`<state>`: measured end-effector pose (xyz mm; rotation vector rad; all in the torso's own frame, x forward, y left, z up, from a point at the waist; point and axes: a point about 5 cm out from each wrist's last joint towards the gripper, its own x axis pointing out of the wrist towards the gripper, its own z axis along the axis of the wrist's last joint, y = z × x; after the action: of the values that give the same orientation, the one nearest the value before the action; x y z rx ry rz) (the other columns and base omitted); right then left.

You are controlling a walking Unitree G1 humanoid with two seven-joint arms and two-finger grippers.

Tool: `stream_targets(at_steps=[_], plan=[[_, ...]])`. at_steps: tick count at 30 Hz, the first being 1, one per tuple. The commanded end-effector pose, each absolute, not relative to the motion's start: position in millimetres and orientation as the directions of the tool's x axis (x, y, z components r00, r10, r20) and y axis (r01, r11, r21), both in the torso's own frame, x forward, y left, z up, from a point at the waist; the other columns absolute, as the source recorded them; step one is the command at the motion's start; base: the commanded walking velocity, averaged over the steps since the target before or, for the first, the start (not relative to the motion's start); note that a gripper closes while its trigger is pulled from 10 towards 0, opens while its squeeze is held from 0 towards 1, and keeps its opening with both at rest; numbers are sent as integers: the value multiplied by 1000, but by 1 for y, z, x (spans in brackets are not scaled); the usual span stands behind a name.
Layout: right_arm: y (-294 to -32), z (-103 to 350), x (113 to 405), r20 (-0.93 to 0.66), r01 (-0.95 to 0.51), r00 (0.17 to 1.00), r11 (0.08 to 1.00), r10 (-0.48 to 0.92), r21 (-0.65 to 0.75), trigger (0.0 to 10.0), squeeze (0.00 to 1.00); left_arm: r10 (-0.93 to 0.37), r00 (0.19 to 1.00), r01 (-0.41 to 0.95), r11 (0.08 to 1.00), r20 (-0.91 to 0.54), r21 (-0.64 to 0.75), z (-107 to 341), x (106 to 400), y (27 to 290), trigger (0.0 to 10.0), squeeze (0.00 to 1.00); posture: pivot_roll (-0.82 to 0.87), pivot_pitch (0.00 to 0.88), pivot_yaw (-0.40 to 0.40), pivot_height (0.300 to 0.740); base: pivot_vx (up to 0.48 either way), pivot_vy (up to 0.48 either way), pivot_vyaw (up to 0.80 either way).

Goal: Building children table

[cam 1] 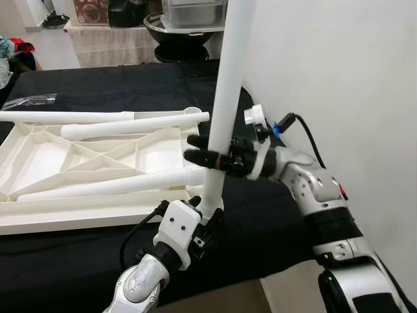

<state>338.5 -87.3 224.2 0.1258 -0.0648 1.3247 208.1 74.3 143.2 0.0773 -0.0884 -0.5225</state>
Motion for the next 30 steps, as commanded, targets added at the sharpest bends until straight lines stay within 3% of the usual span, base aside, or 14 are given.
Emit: stream_targets(at_steps=[1,5,7,8,10,18,19,20,21,24,25,28,29,30], plan=[[-88,229,345,154,-947,321,317,934,49,0,0,-504,862,499,862,57,89,141,207,73,10000,0,40,24,-85,740,0,0,0],[-90,231,360,156,-857,515,511,843,67,0,0,-503,863,497,863,55,90,140,207,74,10000,0,37,23,-82,740,0,0,0],[-104,223,384,68,-517,856,853,513,68,0,0,-502,863,496,863,52,92,140,207,75,10000,0,34,27,-80,740,0,0,0],[-104,223,384,68,-517,856,853,513,68,0,0,-502,863,496,863,52,92,140,207,75,10000,0,34,27,-80,740,0,0,0],[-125,215,391,0,-162,987,986,162,32,0,0,-503,863,497,863,50,94,139,207,75,10000,0,34,27,-77,740,0,0,0],[-142,209,376,-38,213,977,970,-210,115,0,0,-505,862,499,861,48,98,139,207,75,10000,0,36,29,-75,740,0,0,0],[-134,207,373,-42,217,976,968,-214,125,7961,0,-505,862,499,861,48,99,139,207,75,10000,0,36,29,-75,740,0,0,0],[-134,207,373,-42,217,976,968,-214,125,7961,0,-505,862,499,861,48,99,139,207,75,10000,0,36,29,-75,740,0,0,0],[-122,206,371,-48,185,982,974,-181,130,10000,0,-504,862,498,861,47,99,139,207,75,10000,0,36,30,-76,740,0,0,0],[-111,208,371,-24,139,990,982,-137,127,10000,0,-504,863,498,862,47,99,139,207,75,10000,0,35,30,-77,740,0,0,0],[-103,211,371,9,84,996,989,-86,118,10000,1000,-504,863,498,862,47,98,139,208,75,10000,0,32,33,-77,740,0,0,0],[-102,214,373,39,85,995,992,-89,95,10000,1000,-504,862,498,862,47,97,139,208,74,10000,0,30,33,-79,740,0,0,0],[-104,218,375,69,79,994,995,-84,68,10000,0,-504,862,498,862,47,96,139,208,74,10000,0,27,33,-76,740,0,0,0],[-104,218,375,69,79,994,995,-84,68,10000,0,-504,862,498,862,47,96,139,208,74,10000,0,27,33,-76,740,0,0,0]])
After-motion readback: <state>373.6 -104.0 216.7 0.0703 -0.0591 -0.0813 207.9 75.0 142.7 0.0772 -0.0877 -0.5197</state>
